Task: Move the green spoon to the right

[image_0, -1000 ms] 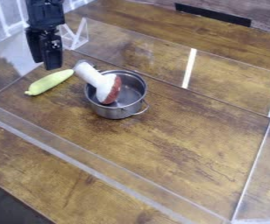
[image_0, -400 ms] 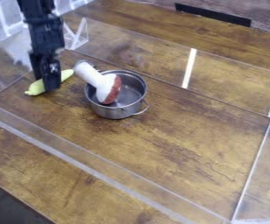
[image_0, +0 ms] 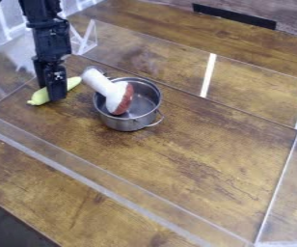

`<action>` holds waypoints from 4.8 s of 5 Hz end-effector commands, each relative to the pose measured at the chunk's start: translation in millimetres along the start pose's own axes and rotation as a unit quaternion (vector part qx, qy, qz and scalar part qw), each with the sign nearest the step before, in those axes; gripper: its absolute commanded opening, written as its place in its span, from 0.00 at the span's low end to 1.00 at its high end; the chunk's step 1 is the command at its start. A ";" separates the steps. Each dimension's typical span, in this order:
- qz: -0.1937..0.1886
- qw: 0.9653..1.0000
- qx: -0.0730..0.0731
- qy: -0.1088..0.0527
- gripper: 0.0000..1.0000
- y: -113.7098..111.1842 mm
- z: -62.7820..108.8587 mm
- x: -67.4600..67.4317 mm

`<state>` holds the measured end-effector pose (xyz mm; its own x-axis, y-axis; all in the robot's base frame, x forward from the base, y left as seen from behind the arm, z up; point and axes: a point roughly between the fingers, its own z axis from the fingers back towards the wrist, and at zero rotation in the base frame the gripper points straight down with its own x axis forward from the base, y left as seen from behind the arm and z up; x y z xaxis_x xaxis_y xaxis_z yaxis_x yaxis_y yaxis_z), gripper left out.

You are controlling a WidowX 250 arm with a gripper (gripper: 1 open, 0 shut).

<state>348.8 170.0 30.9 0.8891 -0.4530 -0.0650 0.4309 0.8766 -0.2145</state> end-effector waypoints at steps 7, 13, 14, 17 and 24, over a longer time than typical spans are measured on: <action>0.128 0.991 -0.030 -0.037 1.00 34.0 10.0 -2.3; 0.208 0.975 -0.070 -0.013 1.00 22.4 6.6 -19.3; 0.215 0.974 -0.076 -0.008 1.00 20.3 7.0 -24.2; 0.220 0.973 -0.065 -0.010 0.00 4.1 42.8 -22.2; 0.257 0.955 -0.070 -0.128 0.00 -134.3 104.5 5.2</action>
<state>312.3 70.4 131.7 0.9922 0.1124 -0.0546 -0.1246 0.9200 -0.3716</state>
